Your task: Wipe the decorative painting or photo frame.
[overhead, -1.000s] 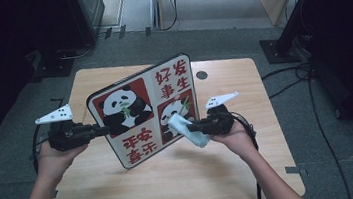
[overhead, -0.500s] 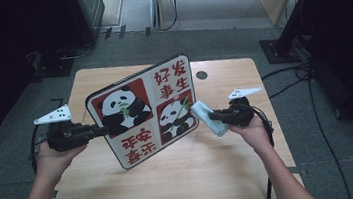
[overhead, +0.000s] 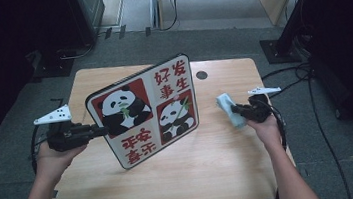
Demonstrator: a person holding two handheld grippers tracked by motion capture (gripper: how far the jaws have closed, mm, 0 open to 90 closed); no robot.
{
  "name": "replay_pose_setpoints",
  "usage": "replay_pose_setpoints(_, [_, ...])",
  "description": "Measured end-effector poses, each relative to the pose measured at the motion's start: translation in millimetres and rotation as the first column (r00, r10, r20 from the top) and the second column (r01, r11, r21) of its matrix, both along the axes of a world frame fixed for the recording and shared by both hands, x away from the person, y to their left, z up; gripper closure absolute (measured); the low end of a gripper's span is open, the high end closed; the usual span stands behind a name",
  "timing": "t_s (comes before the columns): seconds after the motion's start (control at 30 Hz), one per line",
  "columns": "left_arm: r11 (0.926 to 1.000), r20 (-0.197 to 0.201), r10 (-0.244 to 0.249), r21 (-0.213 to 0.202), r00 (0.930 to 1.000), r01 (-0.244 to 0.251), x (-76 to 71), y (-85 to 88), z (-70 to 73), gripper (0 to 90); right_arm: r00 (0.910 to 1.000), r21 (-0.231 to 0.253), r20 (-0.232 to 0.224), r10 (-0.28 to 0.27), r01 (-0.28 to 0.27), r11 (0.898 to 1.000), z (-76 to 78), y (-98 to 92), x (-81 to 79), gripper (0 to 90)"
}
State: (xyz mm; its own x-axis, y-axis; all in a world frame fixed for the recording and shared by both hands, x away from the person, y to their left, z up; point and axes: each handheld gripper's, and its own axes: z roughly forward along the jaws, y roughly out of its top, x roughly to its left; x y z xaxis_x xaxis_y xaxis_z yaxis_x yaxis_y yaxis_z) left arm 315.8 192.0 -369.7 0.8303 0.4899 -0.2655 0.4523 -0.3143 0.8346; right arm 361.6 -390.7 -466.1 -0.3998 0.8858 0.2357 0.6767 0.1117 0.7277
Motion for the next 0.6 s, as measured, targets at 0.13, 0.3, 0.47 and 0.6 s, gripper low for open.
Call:
replay_pose_setpoints(0.13, [1.0,0.001,-0.001,0.0,1.0,0.001,0.4,0.2,-0.2,78.8,0.9968,-0.01,-0.006,-0.079,0.079,0.997,-9.5,-17.7,3.6,82.6])
replay_pose_setpoints(0.3, [1.0,0.003,0.0,0.001,1.0,0.0,-0.1,0.3,-0.3,78.8,0.9909,-0.017,-0.011,-0.134,0.134,0.991,-16.5,-29.1,7.7,82.6])
replay_pose_setpoints(0.47, [1.0,0.003,-0.001,-0.001,1.0,0.001,0.2,0.3,-0.5,78.8,0.988,-0.029,-0.02,-0.153,0.152,0.988,-23.4,-33.8,10.5,82.3])
replay_pose_setpoints(0.6, [1.0,0.005,-0.001,-0.002,1.0,0.001,0.1,0.4,-0.7,78.8,0.9855,-0.027,-0.016,-0.169,0.169,0.985,-28.1,-35.9,13.0,81.9])
